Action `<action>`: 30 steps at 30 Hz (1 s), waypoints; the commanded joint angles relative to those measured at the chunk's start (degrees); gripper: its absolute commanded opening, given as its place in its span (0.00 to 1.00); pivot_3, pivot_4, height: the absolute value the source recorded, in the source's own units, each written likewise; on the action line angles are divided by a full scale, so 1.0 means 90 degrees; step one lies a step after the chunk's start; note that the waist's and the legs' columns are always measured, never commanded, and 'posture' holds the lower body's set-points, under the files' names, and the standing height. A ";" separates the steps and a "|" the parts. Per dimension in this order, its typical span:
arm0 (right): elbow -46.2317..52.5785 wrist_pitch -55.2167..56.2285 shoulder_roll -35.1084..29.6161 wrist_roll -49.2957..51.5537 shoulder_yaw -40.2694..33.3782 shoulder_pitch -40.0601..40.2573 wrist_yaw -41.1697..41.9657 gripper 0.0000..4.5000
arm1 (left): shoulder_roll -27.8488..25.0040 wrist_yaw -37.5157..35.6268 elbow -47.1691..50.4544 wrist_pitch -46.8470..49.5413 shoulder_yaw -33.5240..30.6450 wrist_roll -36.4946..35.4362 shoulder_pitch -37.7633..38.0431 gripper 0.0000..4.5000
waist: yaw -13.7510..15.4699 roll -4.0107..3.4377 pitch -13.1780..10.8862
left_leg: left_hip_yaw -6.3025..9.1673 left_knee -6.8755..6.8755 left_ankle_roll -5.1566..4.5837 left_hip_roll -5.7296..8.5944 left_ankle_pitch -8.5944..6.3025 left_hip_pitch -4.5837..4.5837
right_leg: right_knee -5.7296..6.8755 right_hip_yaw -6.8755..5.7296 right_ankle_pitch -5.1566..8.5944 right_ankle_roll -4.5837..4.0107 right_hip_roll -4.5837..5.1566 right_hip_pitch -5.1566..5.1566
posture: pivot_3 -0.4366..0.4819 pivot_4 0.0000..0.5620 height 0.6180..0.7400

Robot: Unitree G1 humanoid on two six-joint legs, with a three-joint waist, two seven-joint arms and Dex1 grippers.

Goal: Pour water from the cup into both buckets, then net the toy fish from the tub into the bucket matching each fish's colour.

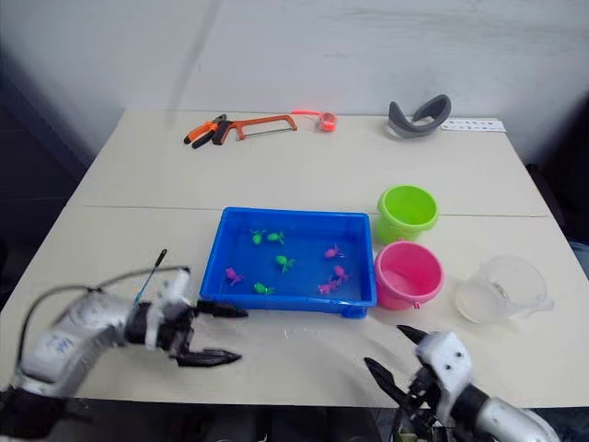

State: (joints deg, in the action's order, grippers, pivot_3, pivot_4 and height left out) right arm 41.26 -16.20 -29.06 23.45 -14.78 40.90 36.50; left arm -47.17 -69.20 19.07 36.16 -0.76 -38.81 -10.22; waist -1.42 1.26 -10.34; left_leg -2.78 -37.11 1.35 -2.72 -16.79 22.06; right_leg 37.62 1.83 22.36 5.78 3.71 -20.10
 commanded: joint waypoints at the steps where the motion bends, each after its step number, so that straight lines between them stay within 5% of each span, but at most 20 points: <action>1: 0.0320 -0.0123 0.0531 0.0861 -0.1029 0.0479 -0.0455 1.00 | 0.0225 -0.0086 -0.0040 0.0572 0.0028 -0.0665 -0.0908 1.00 | -0.0017 -0.0011 -0.0007 | -0.0003 0.0003 -0.0001 0.0003 -0.0001 -0.0019 | -0.0007 0.0002 0.0000 0.0000 0.0001 0.0023 | 0.48 0.27 1.00; 3: 0.0210 -0.0174 0.0816 0.1216 -0.1547 0.0562 -0.0717 1.00 | 0.0544 0.0023 -0.0350 0.0577 0.0193 -0.0579 -0.1493 1.00 | -0.0016 -0.0008 -0.0006 | -0.0004 0.0016 0.0000 0.0002 -0.0007 -0.0083 | -0.0027 0.0001 0.0001 -0.0003 -0.0003 0.0087 | 0.48 0.27 1.00; 12: -0.1011 -0.0640 0.0861 0.1716 -0.3164 -0.0297 -0.2003 1.00 | 0.1891 0.0180 -0.1151 0.0109 0.1016 0.0079 -0.3058 1.00 | -0.0026 -0.0010 -0.0007 | -0.0026 0.0021 0.0024 -0.0004 -0.0004 -0.0067 | -0.0043 0.0024 0.0003 -0.0005 -0.0024 0.0061 | 0.48 0.27 1.00; 30: -0.3179 -0.0966 -0.0218 0.0835 -0.3122 -0.2283 -0.2247 1.00 | 0.2635 0.0608 -0.0972 -0.0032 0.1279 0.0414 -0.3379 1.00 | -0.0014 -0.0020 -0.0009 | -0.0053 0.0013 0.0022 0.0002 -0.0002 -0.0065 | -0.0065 0.0049 -0.0003 0.0019 -0.0052 0.0063 | 0.48 0.27 1.00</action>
State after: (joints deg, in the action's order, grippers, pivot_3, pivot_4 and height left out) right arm 12.53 -25.27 -30.45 31.56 -42.37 20.77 16.69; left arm -23.76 -63.94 8.32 36.20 10.89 -34.87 -39.57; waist -1.54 1.08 -10.42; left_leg -3.27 -36.99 1.54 -2.70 -16.81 21.47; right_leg 37.04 2.28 22.32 5.97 3.24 -19.54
